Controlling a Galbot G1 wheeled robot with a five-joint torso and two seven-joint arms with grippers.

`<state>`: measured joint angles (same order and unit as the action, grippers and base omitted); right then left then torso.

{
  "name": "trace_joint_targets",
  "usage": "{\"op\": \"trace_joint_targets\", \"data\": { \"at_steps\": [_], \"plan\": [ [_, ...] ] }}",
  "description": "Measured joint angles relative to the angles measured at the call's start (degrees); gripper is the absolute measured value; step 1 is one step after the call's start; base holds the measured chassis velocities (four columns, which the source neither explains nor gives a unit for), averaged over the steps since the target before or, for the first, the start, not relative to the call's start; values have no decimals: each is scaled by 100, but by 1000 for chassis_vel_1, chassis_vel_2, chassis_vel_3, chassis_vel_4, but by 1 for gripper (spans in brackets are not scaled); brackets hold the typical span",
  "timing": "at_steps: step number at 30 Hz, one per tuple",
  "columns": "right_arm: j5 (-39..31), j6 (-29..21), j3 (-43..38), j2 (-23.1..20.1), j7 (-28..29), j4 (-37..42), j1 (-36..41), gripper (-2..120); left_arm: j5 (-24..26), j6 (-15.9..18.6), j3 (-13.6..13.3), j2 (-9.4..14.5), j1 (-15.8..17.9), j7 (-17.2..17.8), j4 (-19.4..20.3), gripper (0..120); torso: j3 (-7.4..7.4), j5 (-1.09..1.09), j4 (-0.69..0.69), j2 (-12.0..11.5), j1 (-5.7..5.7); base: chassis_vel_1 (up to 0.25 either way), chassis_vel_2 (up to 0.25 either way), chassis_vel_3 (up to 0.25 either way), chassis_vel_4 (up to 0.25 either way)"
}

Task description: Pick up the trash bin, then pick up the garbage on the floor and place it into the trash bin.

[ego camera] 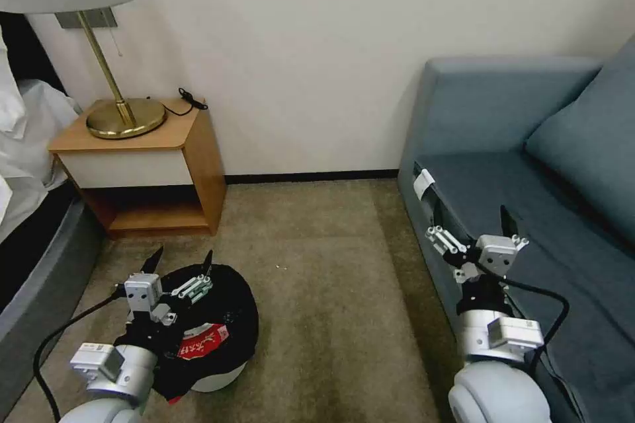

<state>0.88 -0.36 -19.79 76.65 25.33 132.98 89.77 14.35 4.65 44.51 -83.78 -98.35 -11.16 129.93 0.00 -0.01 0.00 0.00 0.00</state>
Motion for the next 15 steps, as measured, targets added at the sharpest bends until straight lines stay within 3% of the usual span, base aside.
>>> {"op": "trace_joint_targets", "data": {
  "at_steps": [15],
  "plan": [
    [54,48,149,42,-1,-78,-8,100,-24,-52,13,-17,-16,49,2,100,0,1,0,0,0,0,0,0,0]
  ]
}}
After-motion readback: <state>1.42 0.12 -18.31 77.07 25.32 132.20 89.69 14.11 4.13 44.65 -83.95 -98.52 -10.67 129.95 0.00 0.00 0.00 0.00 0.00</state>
